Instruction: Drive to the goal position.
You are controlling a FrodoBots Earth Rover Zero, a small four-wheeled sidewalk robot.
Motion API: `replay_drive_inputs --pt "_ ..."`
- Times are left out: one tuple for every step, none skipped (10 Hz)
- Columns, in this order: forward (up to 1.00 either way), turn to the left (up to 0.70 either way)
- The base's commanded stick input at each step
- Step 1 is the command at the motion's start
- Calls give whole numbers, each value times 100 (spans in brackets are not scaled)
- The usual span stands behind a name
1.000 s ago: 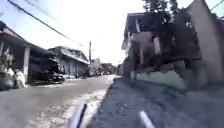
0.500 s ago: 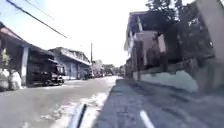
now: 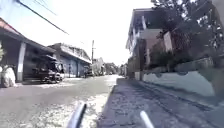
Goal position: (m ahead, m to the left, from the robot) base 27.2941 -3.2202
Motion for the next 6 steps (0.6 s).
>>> replay_drive_inputs --pt "85 0" --pt "85 0" --pt "85 0" --pt "85 0" --pt "85 0" --pt "85 0"
